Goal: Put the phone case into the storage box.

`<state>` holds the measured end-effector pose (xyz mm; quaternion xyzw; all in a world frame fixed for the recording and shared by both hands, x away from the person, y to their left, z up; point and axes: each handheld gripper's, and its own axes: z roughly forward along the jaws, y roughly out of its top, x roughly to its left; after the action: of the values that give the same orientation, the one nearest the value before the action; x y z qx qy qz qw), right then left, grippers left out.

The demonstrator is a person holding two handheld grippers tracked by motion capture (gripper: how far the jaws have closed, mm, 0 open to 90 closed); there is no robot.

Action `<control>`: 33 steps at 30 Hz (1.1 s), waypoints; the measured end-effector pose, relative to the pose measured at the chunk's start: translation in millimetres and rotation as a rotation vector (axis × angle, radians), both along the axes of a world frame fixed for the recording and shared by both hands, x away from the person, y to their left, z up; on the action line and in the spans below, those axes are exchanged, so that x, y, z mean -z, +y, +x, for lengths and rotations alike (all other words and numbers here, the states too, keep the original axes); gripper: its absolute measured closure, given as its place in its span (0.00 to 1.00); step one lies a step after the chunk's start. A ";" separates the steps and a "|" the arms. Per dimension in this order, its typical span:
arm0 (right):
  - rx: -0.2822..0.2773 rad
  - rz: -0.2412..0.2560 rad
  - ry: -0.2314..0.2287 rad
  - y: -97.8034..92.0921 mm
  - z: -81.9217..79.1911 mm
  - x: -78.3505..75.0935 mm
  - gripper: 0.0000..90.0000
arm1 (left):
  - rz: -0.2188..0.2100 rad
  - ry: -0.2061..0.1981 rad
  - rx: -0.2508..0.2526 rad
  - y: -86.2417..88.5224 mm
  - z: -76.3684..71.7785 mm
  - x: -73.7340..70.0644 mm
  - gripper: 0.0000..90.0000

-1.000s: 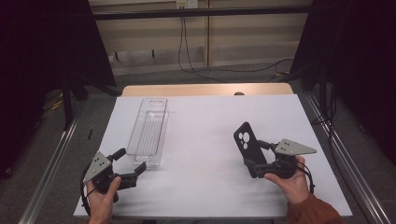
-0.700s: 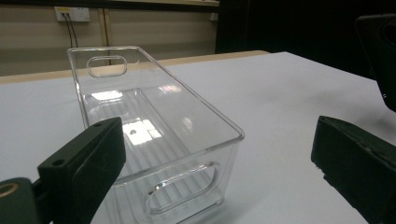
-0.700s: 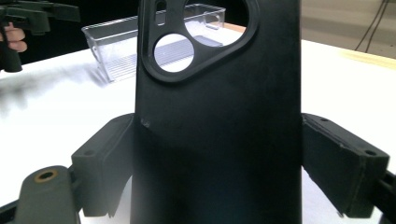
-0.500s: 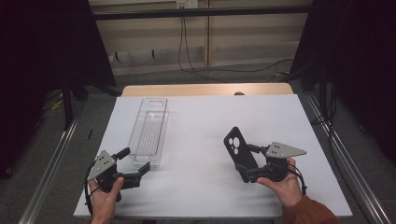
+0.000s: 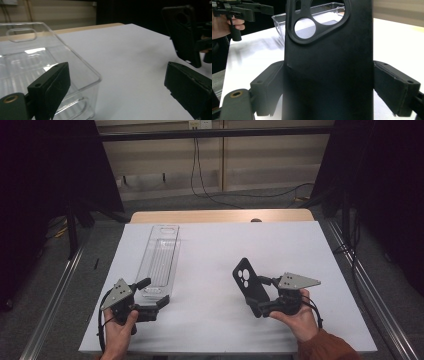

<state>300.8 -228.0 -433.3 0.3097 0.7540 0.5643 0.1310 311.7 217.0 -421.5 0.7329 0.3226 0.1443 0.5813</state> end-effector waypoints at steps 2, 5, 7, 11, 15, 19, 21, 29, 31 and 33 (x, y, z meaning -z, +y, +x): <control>-0.001 -0.005 0.004 2.0 0.5 0.9 0.16 | -0.023 0.006 0.013 -3.5 0.8 0.3 0.07; -0.006 -0.005 0.006 2.9 1.0 1.3 0.16 | -0.019 0.002 0.044 -9.0 2.7 -1.0 0.07; -0.010 -0.001 0.007 4.3 1.4 1.2 0.16 | -0.025 -0.005 0.062 -13.7 3.2 -1.8 0.08; -0.020 -0.003 0.007 7.6 2.1 1.2 0.16 | -0.028 0.009 0.109 -22.8 5.3 -2.4 0.08; -0.033 -0.002 0.009 10.6 2.1 1.2 0.16 | -0.042 0.019 0.150 -29.6 7.1 -3.0 0.08; -0.042 -0.002 0.011 13.8 3.0 1.4 0.16 | -0.048 0.024 0.206 -36.8 9.8 -5.8 0.08; -0.047 0.001 0.012 15.3 3.6 1.4 0.16 | -0.047 0.023 0.232 -41.4 10.9 -6.4 0.07; -0.067 0.006 0.013 19.8 4.0 0.6 0.16 | -0.024 0.001 0.279 -59.7 19.1 -12.3 0.04; -0.070 0.005 0.014 20.2 3.8 0.2 0.16 | -0.010 0.001 0.294 -65.1 21.7 -13.5 0.03; -0.074 0.008 0.014 20.1 3.6 -0.2 0.16 | -0.022 0.007 0.310 -69.8 24.6 -14.0 0.03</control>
<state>304.5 -207.9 -433.2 0.2859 0.7636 0.5696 0.1035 336.3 147.2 -407.5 0.7680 0.2094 0.0468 0.6035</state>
